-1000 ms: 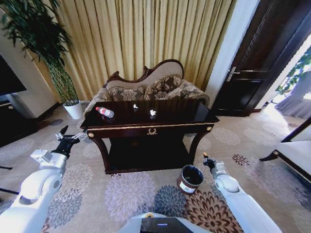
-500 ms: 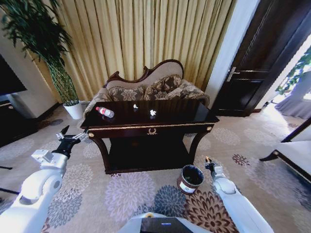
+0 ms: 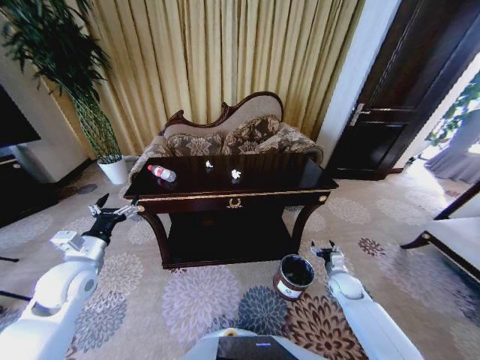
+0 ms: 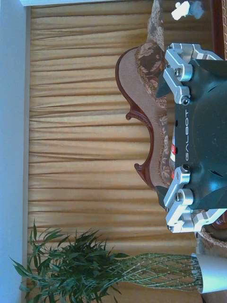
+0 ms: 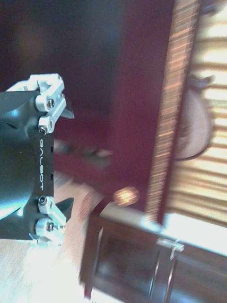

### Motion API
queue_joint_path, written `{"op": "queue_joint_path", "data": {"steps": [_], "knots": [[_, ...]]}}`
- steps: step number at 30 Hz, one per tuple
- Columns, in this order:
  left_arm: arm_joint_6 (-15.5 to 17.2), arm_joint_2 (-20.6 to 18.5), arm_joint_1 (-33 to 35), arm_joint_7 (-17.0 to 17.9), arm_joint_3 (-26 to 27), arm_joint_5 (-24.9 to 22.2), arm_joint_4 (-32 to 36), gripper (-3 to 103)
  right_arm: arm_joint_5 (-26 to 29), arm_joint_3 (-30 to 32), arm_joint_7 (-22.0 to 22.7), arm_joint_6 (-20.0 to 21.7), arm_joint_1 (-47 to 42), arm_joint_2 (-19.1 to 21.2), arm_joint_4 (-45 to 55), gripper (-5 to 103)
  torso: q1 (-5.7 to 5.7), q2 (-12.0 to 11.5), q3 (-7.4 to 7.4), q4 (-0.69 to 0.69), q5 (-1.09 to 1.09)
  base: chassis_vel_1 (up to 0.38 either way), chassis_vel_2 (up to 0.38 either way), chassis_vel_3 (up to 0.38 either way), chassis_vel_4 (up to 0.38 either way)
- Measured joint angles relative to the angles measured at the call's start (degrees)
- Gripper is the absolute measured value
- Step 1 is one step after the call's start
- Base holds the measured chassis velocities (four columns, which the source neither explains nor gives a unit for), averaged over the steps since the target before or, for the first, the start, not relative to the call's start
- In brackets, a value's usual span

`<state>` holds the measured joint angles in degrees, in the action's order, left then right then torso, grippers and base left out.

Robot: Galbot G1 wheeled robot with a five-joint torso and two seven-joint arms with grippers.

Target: Move to the front of the table and place the trash on the table into the trash bin.

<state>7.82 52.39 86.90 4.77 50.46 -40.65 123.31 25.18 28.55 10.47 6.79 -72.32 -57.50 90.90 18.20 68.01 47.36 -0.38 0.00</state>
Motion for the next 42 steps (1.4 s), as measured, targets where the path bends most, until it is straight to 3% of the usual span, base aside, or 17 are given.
{"op": "queue_joint_path", "data": {"steps": [3,8,12,42], "knots": [[0.0,-0.1,0.0,0.0,0.1,-0.1,0.2,100,2.6,0.2,0.7,1.1,-0.1,0.9,4.1,97,0.00,0.0,0.00,0.00,0.00,0.000,0.000,0.000,0.000],[0.3,-0.1,-0.2,0.1,0.2,-0.4,0.6,100,9.0,1.3,5.9,5.4,-0.7,4.3,21.5,100,0.00,0.0,0.00,-0.01,0.00,0.000,0.000,0.000,0.000],[0.5,0.0,-0.3,0.2,0.0,-0.4,0.9,100,10.2,1.6,6.5,6.9,-1.4,6.2,26.9,100,0.00,0.0,-0.01,-0.01,0.00,0.000,0.000,0.000,0.000],[0.7,0.5,0.1,0.2,-0.7,0.1,2.2,100,10.1,1.4,6.4,5.8,-2.5,6.8,29.8,100,0.00,0.0,0.00,-0.01,0.02,-0.019,0.018,0.016,-0.018]]}}
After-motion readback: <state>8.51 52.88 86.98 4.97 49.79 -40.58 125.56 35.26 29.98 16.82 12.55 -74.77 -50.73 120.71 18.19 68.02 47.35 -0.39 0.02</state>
